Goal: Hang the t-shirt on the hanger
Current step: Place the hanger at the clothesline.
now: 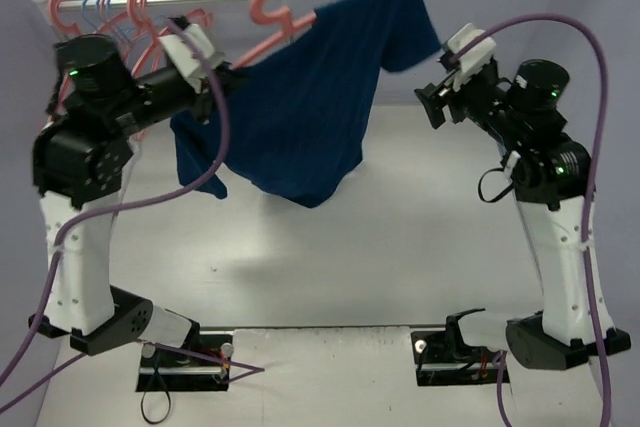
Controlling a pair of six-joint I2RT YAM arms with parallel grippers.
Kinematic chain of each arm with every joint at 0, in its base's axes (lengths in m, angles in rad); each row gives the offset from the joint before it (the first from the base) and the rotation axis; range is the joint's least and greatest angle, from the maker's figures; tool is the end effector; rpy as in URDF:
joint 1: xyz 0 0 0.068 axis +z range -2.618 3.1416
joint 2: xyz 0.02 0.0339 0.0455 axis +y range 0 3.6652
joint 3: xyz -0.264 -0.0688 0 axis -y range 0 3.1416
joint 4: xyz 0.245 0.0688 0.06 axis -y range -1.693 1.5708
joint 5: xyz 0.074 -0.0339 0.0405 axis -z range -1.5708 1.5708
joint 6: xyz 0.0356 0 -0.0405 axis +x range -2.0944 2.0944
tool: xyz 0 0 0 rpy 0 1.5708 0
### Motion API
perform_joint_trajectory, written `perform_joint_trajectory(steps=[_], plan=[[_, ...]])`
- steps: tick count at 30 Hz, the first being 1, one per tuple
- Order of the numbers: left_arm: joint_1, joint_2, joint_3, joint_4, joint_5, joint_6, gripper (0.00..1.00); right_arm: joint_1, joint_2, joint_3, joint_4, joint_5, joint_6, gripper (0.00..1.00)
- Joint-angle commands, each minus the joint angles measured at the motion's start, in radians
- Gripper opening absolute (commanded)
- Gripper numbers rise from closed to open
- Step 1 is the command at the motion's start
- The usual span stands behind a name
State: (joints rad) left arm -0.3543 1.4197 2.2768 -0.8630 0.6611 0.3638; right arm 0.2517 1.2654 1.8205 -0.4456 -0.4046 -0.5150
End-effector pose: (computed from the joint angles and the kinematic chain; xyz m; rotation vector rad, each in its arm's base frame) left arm 0.1775 -0.0890 0.5984 1.0149 1.2353 -0.5121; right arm 0.2128 0.0692 0.5571 -0.8405 1.2068 0.0815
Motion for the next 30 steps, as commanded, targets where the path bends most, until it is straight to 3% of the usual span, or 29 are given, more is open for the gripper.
perform_joint_trajectory(steps=[1,4,7,9,17,25,30], plan=[[0.001,0.029,0.249,0.118,-0.088,-0.082,0.00,-0.003,-0.033,0.093,0.126,0.241,0.072,0.70],[0.001,0.028,0.251,0.117,-0.128,-0.105,0.00,-0.002,-0.043,0.101,0.147,0.282,0.103,0.73],[0.003,-0.007,0.187,0.116,-0.014,-0.142,0.00,-0.002,-0.058,0.054,0.161,0.282,0.114,0.74],[0.003,-0.016,0.179,0.109,-0.018,-0.169,0.00,-0.002,-0.068,0.007,0.171,0.279,0.120,0.74],[0.003,-0.088,0.139,-0.014,-0.234,-0.157,0.00,-0.002,-0.094,-0.096,0.192,0.272,0.136,0.75],[0.002,-0.109,0.129,-0.135,-0.600,-0.126,0.00,-0.002,-0.090,-0.153,0.210,0.222,0.178,0.75],[0.001,-0.105,0.119,-0.195,-0.732,-0.136,0.00,-0.002,-0.092,-0.177,0.218,0.196,0.200,0.75]])
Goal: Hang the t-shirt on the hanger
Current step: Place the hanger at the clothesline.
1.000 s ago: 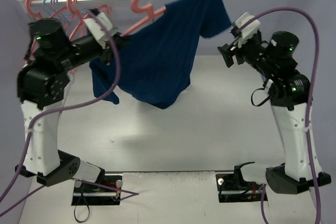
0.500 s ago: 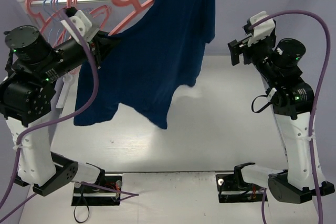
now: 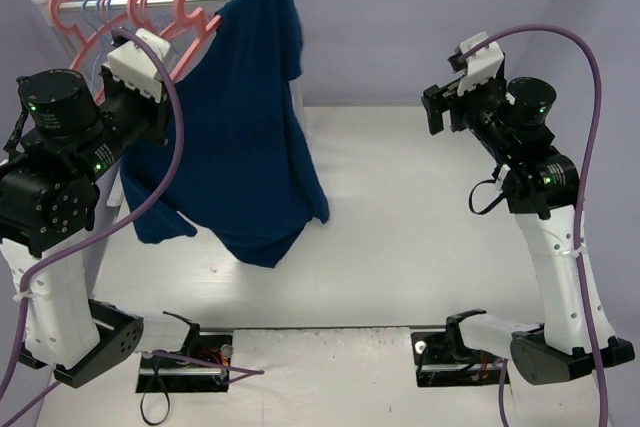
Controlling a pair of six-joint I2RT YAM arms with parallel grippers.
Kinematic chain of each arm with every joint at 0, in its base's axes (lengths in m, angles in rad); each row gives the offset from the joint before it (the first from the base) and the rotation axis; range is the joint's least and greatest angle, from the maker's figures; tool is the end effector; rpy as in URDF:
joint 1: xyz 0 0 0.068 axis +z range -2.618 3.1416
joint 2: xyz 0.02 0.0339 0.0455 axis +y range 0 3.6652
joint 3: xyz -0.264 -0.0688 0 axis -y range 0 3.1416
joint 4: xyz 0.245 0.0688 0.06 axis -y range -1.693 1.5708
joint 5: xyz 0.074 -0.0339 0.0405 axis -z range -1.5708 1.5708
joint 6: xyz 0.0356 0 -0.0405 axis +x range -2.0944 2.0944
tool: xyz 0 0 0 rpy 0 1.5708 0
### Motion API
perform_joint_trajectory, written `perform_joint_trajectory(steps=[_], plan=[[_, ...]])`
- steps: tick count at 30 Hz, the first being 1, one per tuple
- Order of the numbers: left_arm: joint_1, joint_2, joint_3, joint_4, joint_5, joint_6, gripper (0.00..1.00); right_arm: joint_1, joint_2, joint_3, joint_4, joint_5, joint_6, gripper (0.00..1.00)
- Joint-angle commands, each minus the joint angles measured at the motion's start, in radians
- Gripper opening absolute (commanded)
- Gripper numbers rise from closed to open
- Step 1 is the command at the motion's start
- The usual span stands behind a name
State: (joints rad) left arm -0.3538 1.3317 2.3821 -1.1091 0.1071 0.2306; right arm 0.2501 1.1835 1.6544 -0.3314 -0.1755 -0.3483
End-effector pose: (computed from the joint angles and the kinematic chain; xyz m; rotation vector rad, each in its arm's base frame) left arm 0.1267 -0.0508 0.6060 0.5485 1.5373 -0.1818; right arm 0.2110 0.0603 0.5377 -0.5583 1.3204 0.0448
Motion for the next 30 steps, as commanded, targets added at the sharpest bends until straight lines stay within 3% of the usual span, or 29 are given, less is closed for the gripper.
perform_joint_trajectory(steps=[1,9,19,24,30], plan=[[0.002,-0.019,0.017,0.052,-0.181,-0.006,0.00,0.000,-0.011,-0.017,0.106,-0.035,0.035,0.75],[0.003,-0.030,0.092,0.052,-0.201,-0.031,0.00,-0.002,-0.035,-0.054,0.121,-0.052,0.048,0.76],[0.003,-0.004,-0.218,0.105,-0.151,-0.127,0.00,-0.001,-0.056,-0.122,0.129,-0.072,0.066,0.76],[0.003,0.000,-0.415,0.276,-0.157,-0.181,0.00,-0.001,-0.071,-0.159,0.130,-0.090,0.079,0.76],[0.065,0.112,-0.423,0.415,-0.155,-0.266,0.00,0.000,-0.077,-0.184,0.132,-0.110,0.097,0.77]])
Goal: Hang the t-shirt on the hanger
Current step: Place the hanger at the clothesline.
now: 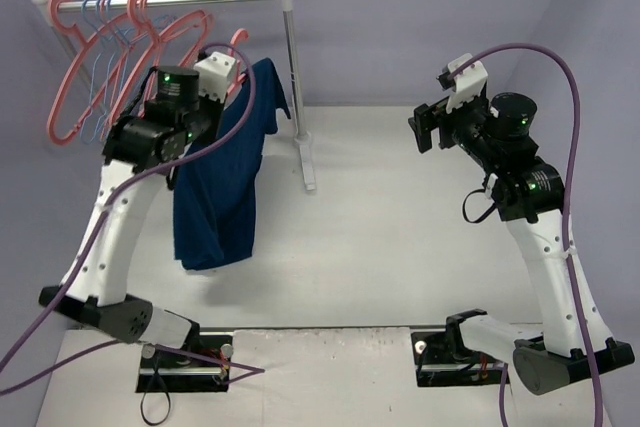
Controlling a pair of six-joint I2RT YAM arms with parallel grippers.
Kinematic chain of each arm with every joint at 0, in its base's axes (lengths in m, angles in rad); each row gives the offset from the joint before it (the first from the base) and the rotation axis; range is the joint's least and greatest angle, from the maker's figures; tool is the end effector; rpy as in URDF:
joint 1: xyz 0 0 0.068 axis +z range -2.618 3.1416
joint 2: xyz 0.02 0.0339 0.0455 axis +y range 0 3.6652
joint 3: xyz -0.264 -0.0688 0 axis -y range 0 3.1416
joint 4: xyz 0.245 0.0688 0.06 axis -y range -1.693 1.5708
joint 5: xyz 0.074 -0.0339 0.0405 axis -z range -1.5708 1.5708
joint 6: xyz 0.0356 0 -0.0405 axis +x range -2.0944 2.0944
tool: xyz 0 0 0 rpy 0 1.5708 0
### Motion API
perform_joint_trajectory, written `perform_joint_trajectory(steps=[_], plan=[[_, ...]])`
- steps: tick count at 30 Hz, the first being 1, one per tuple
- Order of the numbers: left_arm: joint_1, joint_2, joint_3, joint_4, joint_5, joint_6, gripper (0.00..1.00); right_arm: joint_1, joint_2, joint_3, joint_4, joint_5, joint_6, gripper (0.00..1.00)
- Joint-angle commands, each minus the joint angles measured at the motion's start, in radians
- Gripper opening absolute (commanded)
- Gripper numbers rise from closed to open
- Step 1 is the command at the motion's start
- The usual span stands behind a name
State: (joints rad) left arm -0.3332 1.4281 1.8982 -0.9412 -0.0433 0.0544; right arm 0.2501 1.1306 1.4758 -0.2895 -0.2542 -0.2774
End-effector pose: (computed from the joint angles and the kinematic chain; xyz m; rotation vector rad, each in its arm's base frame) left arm 0.2569 -0.0873 0.4896 0.3670 2.0107 -0.1302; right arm 0.2168 0.0646 0.4977 -0.5889 1.4005 0.1707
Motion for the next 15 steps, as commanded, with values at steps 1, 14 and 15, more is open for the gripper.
perform_joint_trajectory(steps=[1,14,15], plan=[[0.068,0.041,0.097,0.263,-0.005,-0.106,0.00,0.000,-0.027,-0.010,0.090,-0.033,0.028,0.77],[0.161,0.301,0.419,0.363,0.085,-0.117,0.00,0.000,-0.114,-0.088,0.089,-0.025,0.040,0.78],[0.164,0.312,0.425,0.361,0.082,-0.115,0.00,0.000,-0.117,-0.093,0.089,-0.025,0.039,0.78]])
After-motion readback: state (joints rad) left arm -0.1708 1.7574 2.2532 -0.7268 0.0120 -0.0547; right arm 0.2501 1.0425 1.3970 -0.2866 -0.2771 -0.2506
